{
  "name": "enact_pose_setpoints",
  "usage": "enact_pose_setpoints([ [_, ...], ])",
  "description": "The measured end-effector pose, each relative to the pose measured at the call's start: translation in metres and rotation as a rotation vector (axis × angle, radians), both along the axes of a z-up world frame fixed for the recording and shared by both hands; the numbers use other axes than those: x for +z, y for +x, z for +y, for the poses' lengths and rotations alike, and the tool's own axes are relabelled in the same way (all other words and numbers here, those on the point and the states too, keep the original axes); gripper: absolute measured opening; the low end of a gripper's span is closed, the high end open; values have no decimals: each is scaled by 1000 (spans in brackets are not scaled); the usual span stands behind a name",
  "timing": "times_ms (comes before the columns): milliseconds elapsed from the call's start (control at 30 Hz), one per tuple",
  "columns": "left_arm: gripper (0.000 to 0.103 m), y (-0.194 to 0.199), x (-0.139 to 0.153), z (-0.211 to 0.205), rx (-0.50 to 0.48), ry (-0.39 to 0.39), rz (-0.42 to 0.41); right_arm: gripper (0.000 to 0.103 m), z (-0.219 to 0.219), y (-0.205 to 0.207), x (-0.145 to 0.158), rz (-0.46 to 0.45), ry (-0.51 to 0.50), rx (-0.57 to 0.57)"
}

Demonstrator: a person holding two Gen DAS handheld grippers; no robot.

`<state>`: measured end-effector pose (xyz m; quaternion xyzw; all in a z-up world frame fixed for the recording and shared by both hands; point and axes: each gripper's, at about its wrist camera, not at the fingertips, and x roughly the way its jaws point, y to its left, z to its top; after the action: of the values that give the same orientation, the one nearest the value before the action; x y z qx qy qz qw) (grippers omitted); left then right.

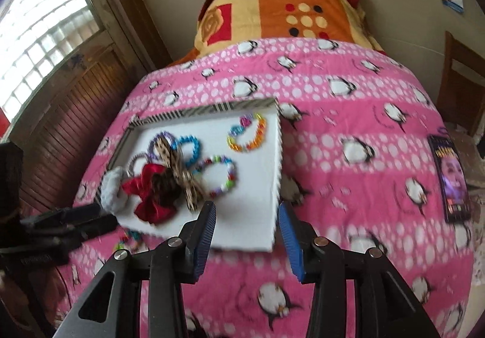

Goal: Organize jewelry
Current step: 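Withdraw both open tools from the box toward the last items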

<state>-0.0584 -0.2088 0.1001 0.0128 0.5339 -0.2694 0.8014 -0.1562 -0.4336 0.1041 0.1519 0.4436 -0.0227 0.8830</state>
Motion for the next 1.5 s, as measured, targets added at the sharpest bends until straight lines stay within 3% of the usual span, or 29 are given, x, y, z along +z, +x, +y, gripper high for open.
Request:
enact_pose_setpoints([
  [567, 78, -76, -6, 25, 10, 100, -80, 41, 18, -82, -24, 62, -22, 17],
  [900, 78, -115, -2, 23, 13, 118, -108, 41, 27, -119, -15, 45, -39, 48],
  [1133, 78, -131, 3, 23, 7, 132, -129, 42, 24, -139, -15, 41, -38, 39],
  [1500, 78, -132, 4, 41, 85, 117, -96, 42, 10, -158, -31, 83, -18, 23],
])
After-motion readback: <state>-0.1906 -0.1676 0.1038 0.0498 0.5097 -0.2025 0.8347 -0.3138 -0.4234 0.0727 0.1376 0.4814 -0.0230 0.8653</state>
